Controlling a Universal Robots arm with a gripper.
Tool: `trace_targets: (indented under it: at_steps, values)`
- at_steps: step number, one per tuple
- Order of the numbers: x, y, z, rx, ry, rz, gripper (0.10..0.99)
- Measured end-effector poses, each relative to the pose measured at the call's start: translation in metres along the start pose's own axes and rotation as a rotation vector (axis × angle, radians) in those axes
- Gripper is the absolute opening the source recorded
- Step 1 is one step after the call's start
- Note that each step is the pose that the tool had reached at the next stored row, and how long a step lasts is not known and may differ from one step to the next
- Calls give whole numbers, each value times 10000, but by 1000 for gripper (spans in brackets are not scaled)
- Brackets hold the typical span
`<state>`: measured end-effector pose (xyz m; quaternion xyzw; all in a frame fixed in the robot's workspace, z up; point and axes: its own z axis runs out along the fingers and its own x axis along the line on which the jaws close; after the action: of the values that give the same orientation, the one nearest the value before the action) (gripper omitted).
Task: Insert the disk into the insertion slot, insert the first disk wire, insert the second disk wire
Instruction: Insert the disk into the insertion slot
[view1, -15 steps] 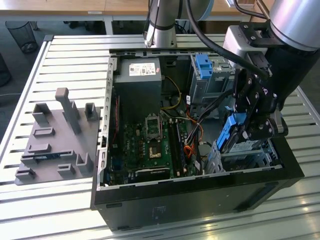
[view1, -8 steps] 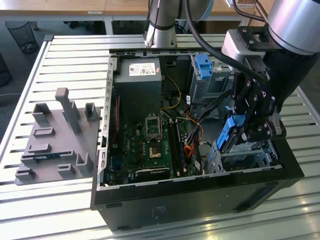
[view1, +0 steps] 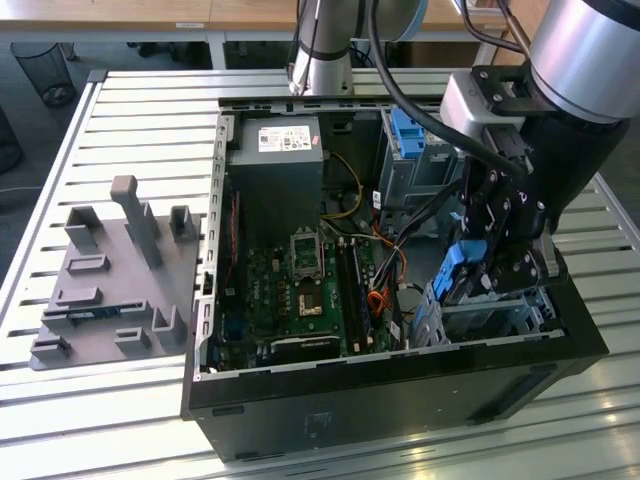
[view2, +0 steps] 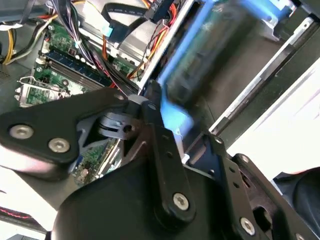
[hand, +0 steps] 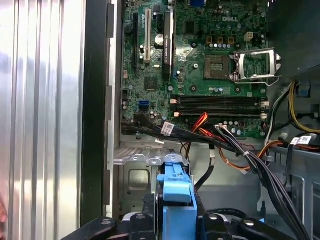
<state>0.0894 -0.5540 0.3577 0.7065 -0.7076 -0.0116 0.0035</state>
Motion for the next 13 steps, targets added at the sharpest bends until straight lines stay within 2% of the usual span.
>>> trace_targets:
  at_steps: [1, 6, 7, 8, 9, 12, 13]
  values:
    - [0, 0, 7, 0, 1, 1, 435]
    - [0, -1, 33, 0, 1, 0, 435]
    - [0, -1, 37, 0, 1, 1, 420]
    - [0, -1, 37, 0, 3, 0, 357]
    - [0, -1, 37, 0, 4, -1, 357]
    - [0, -2, 39, 0, 1, -10, 180]
    - [0, -2, 39, 0, 1, -11, 180]
